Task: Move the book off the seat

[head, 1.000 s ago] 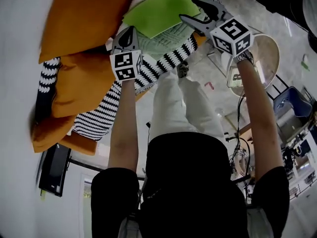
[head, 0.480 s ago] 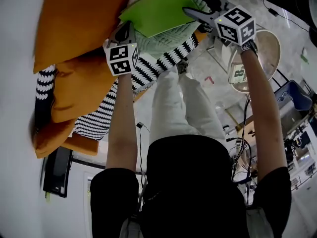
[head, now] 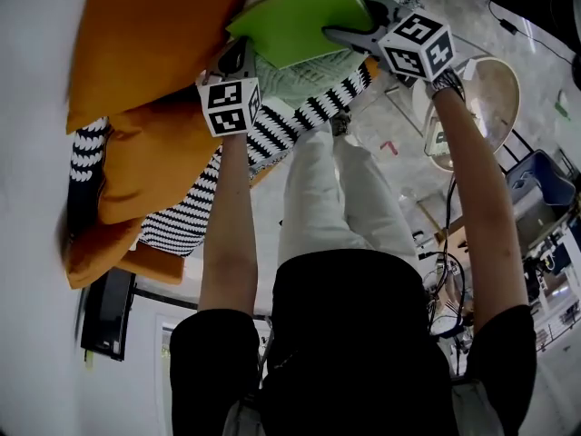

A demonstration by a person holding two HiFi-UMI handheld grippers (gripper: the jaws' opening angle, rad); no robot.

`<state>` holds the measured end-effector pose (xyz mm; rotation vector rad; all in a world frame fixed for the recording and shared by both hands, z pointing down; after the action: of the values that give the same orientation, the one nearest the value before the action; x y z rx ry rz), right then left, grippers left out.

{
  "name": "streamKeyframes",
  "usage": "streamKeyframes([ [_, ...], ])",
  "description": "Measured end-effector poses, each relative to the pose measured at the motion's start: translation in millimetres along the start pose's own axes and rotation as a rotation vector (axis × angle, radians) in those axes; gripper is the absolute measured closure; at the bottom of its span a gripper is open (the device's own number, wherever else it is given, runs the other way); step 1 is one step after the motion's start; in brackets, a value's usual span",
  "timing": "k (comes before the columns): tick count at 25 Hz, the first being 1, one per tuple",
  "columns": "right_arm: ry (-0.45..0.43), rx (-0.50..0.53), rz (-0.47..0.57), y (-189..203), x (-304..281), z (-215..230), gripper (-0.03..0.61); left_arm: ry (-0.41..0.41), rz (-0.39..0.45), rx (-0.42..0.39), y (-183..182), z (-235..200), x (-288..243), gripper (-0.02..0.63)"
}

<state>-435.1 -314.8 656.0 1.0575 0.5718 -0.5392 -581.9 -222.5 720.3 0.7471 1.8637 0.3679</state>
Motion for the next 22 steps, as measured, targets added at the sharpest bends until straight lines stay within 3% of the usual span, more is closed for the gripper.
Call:
streamKeyframes([
  [7,-0.026,-0.023,-0.018,2.6,-9.6,-9.4,0.288,0.074,0.011,-0.035,-3.5,0.5,9.4,0.604],
  [9,-0.037,-0.034,-0.025,4.1,-8.2,-14.6,0.369,0.109,0.038,-0.037,-7.2,5.4,21.2,0.604],
  [14,-0.050,-0.069,-0.006,1.5,0.7,-31.6,0.420,0.155,0.081,-0.068,-10.9,29.0,59.2,0.604],
  [22,0.055,-0.064,0.026,-8.0,34.9,-65.0,0.443,0.211,0.153,-0.081,-19.5,81.1,121.7,0.604],
])
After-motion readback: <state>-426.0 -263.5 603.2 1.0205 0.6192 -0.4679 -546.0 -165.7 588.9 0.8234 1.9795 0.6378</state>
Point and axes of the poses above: the fingertips, and each gripper's own axes: x backward along the fingers, z to its right, y out of its underside, the point moved 2 cm from there along x, backward along the fingers, and after that the axes turned 11 degrees about x, right-handed, at the moved point
